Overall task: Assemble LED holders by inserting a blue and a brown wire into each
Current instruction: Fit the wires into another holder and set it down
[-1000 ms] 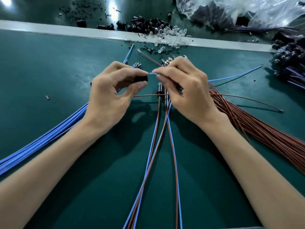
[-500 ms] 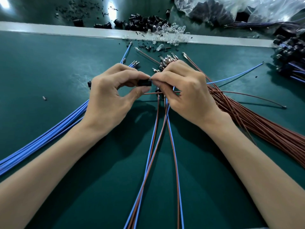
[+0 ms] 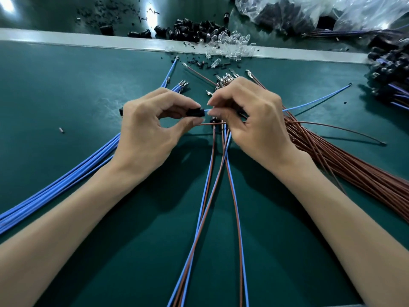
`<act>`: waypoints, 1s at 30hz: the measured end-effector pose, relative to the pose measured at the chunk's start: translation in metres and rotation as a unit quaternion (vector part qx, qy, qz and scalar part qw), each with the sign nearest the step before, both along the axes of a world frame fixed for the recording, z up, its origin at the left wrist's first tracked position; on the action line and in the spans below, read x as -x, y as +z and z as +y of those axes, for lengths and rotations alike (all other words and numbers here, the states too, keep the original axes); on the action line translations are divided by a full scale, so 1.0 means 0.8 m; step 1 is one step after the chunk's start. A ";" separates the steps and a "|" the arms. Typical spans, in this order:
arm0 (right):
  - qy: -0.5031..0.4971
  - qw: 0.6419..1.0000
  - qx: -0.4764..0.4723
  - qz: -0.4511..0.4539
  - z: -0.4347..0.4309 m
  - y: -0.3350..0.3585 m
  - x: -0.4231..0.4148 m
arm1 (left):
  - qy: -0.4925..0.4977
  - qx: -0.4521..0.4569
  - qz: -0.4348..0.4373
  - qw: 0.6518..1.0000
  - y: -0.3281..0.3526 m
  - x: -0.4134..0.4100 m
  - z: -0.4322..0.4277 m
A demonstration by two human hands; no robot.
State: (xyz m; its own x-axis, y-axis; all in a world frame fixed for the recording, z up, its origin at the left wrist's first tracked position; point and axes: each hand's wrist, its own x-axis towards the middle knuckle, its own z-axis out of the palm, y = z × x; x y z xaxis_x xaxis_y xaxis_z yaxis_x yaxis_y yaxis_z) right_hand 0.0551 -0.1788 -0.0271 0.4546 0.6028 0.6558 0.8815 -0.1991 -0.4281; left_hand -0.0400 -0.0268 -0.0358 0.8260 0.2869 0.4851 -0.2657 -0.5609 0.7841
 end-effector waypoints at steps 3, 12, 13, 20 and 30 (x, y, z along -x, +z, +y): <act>-0.002 1.000 -0.011 0.020 0.002 -0.001 0.003 | 0.001 -0.007 0.002 1.000 0.000 0.000 0.000; -0.006 0.999 0.032 0.007 -0.002 0.000 0.000 | 0.010 0.012 0.010 1.000 0.002 -0.001 0.001; -0.002 1.000 0.026 0.002 -0.003 0.000 -0.001 | 0.005 0.013 0.011 1.000 0.002 -0.001 0.000; 0.001 1.000 0.020 0.021 -0.002 0.000 0.000 | -0.008 0.024 0.029 0.999 0.005 0.000 -0.002; -0.007 0.998 0.042 -0.045 -0.009 0.001 -0.011 | 0.019 0.008 0.052 0.998 0.007 0.002 -0.004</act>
